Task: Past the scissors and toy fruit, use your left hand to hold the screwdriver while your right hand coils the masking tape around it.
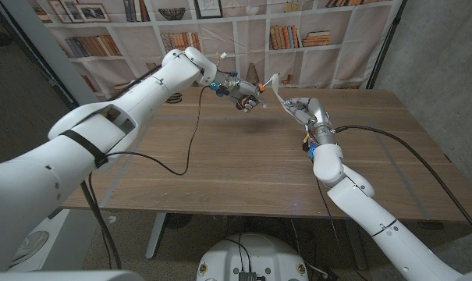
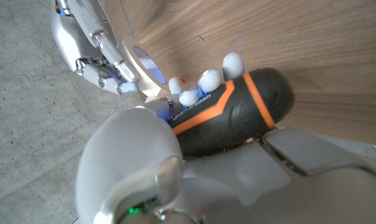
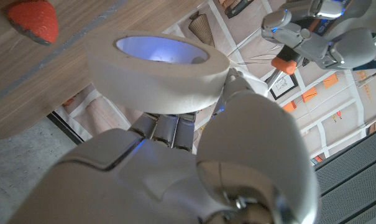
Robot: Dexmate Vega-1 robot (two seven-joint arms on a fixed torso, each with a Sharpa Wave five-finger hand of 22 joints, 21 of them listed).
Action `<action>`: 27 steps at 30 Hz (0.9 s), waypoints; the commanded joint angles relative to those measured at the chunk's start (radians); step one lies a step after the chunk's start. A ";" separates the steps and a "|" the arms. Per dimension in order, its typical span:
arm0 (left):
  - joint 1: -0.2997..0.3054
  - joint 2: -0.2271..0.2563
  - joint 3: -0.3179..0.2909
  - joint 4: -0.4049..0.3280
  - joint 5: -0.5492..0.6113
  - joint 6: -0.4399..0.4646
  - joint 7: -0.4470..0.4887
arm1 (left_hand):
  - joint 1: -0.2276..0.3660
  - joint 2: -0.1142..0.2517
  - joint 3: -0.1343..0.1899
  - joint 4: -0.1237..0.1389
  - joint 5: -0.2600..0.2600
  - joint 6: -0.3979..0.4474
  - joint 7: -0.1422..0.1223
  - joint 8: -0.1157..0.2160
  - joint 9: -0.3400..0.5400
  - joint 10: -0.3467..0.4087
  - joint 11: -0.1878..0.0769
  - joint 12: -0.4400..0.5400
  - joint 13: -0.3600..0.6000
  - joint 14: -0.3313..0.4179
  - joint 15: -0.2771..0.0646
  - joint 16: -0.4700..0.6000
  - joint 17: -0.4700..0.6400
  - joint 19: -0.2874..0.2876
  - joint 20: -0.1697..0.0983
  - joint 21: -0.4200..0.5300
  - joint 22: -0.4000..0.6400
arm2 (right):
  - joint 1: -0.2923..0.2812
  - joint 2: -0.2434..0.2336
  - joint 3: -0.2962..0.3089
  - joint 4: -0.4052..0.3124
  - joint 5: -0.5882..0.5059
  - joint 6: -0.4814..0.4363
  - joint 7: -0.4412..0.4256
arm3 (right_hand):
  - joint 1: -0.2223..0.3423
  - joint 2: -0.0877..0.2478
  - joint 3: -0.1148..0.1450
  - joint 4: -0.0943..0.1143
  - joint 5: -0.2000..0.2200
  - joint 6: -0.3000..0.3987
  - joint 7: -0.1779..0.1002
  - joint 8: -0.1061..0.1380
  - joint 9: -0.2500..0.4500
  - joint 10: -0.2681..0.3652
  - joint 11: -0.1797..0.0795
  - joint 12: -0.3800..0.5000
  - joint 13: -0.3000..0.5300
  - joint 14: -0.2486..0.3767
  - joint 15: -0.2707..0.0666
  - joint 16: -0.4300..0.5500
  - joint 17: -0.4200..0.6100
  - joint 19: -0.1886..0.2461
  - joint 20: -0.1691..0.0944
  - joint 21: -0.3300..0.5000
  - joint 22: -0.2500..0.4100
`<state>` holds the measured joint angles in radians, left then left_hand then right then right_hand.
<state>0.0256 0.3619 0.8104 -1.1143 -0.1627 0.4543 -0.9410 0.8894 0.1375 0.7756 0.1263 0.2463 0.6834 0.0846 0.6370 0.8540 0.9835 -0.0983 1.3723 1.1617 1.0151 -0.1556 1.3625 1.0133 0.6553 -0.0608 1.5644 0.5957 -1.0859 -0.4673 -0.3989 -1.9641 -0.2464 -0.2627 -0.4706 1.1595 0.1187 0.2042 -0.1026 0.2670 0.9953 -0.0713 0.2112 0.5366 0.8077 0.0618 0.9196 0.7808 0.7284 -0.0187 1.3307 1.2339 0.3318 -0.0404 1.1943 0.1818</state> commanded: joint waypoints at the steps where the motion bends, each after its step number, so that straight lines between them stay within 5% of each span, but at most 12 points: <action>1: -0.037 -0.021 0.030 0.063 -0.019 -0.034 -0.156 | -0.041 0.050 0.011 0.001 -0.001 0.011 0.015 0.005 -0.001 0.003 -0.007 0.203 0.084 0.012 -0.043 0.192 0.227 0.006 -0.010 0.003 0.001 | 0.113 0.020 -0.059 0.140 -0.011 0.016 -0.023 | 0.029 0.025 0.001 -0.005 0.007 0.078 0.074 0.002 0.002 0.113 -0.126 0.004 0.003 -0.020 -0.195 0.006 0.003 -0.004 -0.072 -0.001 -0.001; 27: -0.061 -0.049 0.058 0.135 0.016 -0.067 -0.270 | -0.044 0.051 0.015 -0.002 -0.005 0.011 0.019 0.007 -0.010 0.002 -0.009 0.204 0.084 0.010 -0.045 0.192 0.227 0.002 -0.008 0.004 0.000 | 0.301 0.076 -0.112 0.371 0.021 0.108 -0.097 | 0.033 0.024 -0.004 -0.004 0.010 0.083 0.076 0.004 0.003 0.119 -0.121 0.003 0.001 -0.021 -0.195 0.005 0.003 -0.002 -0.074 -0.003 -0.001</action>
<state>-0.0283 0.3252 0.8584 -1.0059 -0.1613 0.3969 -1.1739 0.8893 0.1373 0.7803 0.1228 0.2463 0.6730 0.0948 0.6458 0.8426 0.9832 -0.1026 1.3723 1.1609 1.0222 -0.1625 1.3624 1.0121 0.6553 -0.0608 1.5644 0.5929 -0.8465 -0.4106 -0.4992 -1.6693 -0.2408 -0.1991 -0.5304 1.1595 0.1187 0.2026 -0.1038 0.2703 0.9955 -0.0714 0.2108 0.5353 0.8078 0.0618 0.9166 0.7806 0.7284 -0.0187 1.3319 1.2340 0.3318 -0.0403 1.1944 0.1818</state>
